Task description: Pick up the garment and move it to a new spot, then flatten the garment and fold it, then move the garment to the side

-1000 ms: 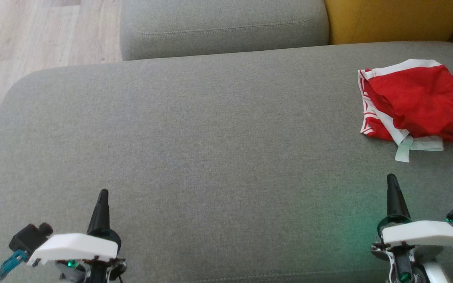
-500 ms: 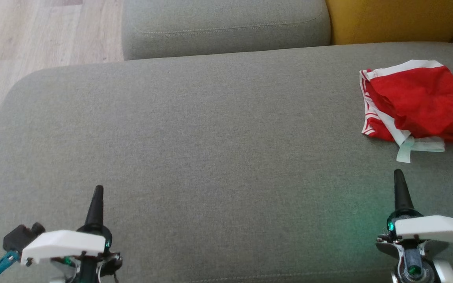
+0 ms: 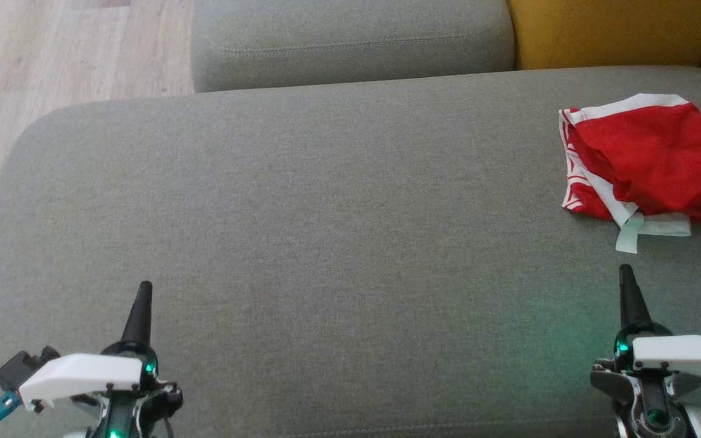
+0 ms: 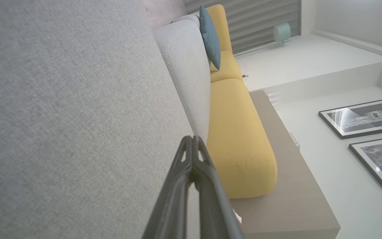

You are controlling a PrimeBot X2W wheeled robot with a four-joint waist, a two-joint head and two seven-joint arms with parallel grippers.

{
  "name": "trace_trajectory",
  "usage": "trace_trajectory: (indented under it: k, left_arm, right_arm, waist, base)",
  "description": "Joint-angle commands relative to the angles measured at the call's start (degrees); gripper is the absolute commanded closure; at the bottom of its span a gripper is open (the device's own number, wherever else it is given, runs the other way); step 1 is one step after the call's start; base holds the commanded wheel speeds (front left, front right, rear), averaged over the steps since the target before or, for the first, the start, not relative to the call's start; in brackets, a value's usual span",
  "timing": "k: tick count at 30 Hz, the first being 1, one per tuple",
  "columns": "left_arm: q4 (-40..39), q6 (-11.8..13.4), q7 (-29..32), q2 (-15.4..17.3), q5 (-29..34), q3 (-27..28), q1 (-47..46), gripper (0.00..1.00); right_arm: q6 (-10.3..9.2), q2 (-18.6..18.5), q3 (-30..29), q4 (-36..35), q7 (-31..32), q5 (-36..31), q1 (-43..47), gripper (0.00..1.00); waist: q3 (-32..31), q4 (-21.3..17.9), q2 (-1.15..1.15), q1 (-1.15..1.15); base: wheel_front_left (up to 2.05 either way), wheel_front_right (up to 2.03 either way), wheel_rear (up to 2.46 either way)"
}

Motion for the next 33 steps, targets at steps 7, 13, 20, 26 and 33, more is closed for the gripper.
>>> trace_trajectory:
  k: [7,13,20,26,33]
  left_arm:
    - [-1.4,-1.2,1.5,0.9,-5.2,2.9,-3.8,1.0]
    - [-1.1,-1.7,2.5,0.9,-8.9,3.7,-4.3,1.0]
    - [-0.8,-2.4,3.7,0.9,-13.3,4.7,-4.9,1.0]
    - [-0.5,-2.9,4.8,0.9,-17.0,5.6,-5.4,1.0]
    - [-0.4,-3.0,5.0,0.8,-17.4,5.8,-5.5,1.0]
  right_arm:
    - [0.17,-1.1,-0.1,-2.5,1.6,5.5,-3.4,1.0]
    - [0.18,-1.1,-0.8,-2.6,2.7,9.2,-3.6,1.0]
    - [0.19,-1.1,-1.6,-2.7,3.9,13.7,-3.8,1.0]
    - [0.2,-1.0,-2.2,-2.7,4.9,17.4,-4.0,1.0]
    - [0.2,-1.0,-2.4,-2.7,5.1,17.9,-4.0,1.0]
  waist:
    - [0.0,0.1,0.0,0.0]
    - [0.0,0.3,0.0,0.0]
    - [0.0,0.4,0.0,0.0]
    - [0.0,0.5,0.0,0.0]
    - [0.0,0.5,0.0,0.0]
  base:
    - [0.0,0.0,0.0]
    - [0.0,0.0,0.0]
    - [0.0,0.0,0.0]
    - [0.0,0.0,0.0]
    - [0.0,0.0,0.0]
